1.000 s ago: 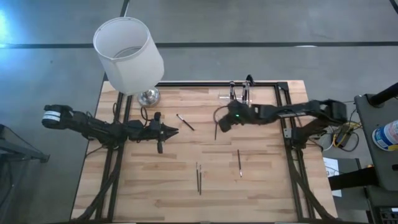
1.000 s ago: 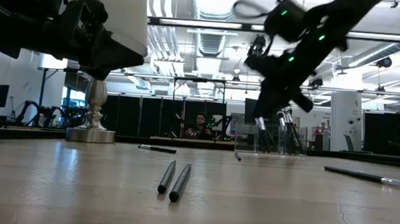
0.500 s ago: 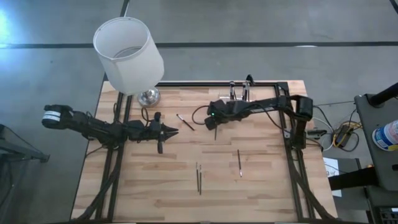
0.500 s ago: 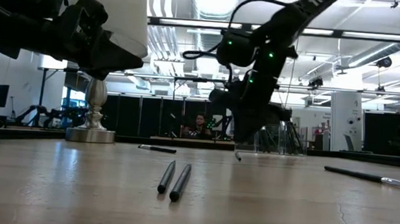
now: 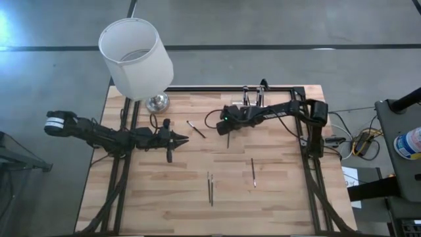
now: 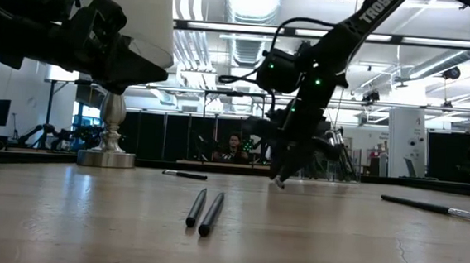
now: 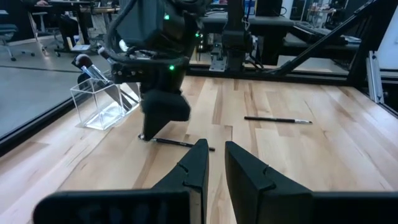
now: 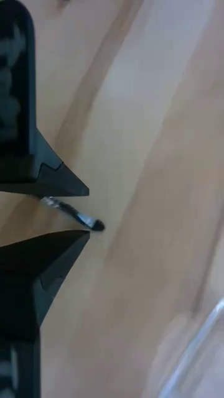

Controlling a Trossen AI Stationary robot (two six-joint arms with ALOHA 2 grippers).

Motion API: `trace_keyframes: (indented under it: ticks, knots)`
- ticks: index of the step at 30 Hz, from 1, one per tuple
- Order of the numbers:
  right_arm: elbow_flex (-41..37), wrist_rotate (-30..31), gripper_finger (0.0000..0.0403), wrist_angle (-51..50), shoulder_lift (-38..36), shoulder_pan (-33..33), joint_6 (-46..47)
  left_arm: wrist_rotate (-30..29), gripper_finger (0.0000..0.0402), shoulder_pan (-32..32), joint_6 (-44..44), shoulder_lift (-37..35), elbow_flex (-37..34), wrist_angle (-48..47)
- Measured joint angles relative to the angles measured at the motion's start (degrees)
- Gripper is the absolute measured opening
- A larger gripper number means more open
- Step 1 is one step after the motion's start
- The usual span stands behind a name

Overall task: Put items in baskets/containers
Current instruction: Put the eyeshadow brush into the transparent organizer

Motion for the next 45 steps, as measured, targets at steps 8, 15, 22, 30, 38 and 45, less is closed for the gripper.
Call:
trace_keyframes:
  ticks: [8, 15, 22, 30, 38, 45]
  knots:
    - [-1.48, -1.9, 0.0078, 4.59, 0.95, -0.33, -0.84, 0.0, 0.0045, -0.04, -0.05, 0.0, 0.0, -0.13]
    - [-1.17, -1.55, 0.0043, 4.78, 2.04, -0.33, -4.52, 0.0, 0.0045, -0.04, -0.06, 0.0, 0.0, -0.45]
    - [-0.2, -1.75, 0.0012, 4.58, 1.17, -0.33, -9.79, 0.0, 0.0045, -0.02, -0.26, 0.0, 0.0, -0.62]
    - [-3.1, 3.64, 0.0008, 5.09, -6.63, 1.07, -14.27, 0.0, 0.0045, -0.02, -0.57, 0.0, 0.0, -1.41]
    - [-14.69, 11.93, 0.0008, 14.36, -19.52, 3.84, -15.06, 0.0, 0.0045, 0.02, -0.91, 0.0, 0.0, -1.61]
    - [-27.71, 21.83, 0.0008, 29.26, -33.01, 4.68, -18.55, 0.0, 0.0045, 0.02, -1.0, 0.0, 0.0, -1.69]
